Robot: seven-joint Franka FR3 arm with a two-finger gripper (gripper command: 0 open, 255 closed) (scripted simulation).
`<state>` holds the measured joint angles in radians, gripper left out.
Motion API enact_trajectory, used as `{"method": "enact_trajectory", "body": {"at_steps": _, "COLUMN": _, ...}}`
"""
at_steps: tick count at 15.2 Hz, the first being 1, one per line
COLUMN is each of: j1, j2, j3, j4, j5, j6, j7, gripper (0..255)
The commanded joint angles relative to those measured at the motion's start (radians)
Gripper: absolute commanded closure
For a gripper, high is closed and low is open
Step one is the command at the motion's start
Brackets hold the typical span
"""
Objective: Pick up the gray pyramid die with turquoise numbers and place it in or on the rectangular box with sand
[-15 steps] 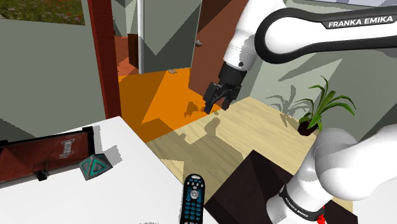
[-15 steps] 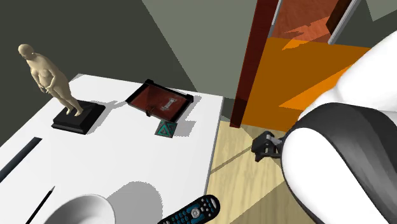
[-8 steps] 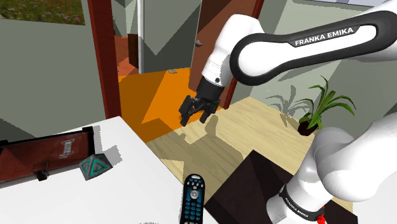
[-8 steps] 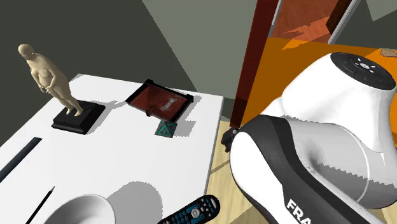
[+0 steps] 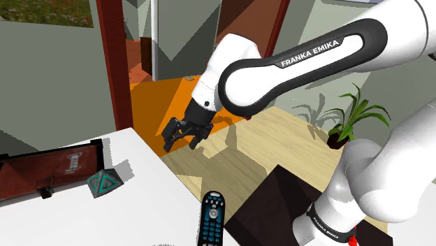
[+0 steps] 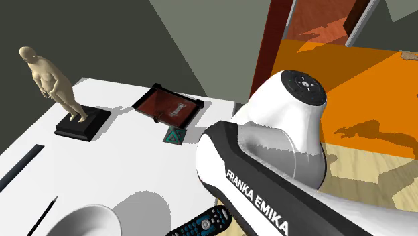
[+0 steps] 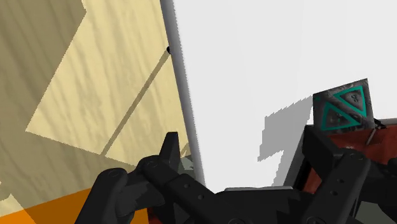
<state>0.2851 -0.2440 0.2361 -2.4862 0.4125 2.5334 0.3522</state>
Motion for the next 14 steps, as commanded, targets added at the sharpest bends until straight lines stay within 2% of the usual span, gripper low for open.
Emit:
{"method": "enact_trajectory", "body": {"at_steps": 1, "j1": 0.018, "j2": 0.068, "j3": 0.017, "j4": 0.031, "j5": 0.027, "j6": 0.065, "j7": 0.002, "gripper": 0}}
{"method": "enact_trajectory", "body": {"at_steps": 7, "j1": 0.063, "j2": 0.268, "j3": 0.062, "j4": 0.161, "j5": 0.078, "j6": 0.222, "j7": 0.014, "gripper": 0}}
{"method": "enact_trajectory", "body": {"at_steps": 12, "j1": 0.101, "j2": 0.434, "j3": 0.088, "j4": 0.299, "j5": 0.081, "j6": 0.323, "j7": 0.039, "gripper": 0}}
{"method": "enact_trajectory", "body": {"at_steps": 14, "j1": 0.105, "j2": 0.451, "j3": 0.088, "j4": 0.308, "j5": 0.077, "j6": 0.333, "j7": 0.041, "gripper": 0}}
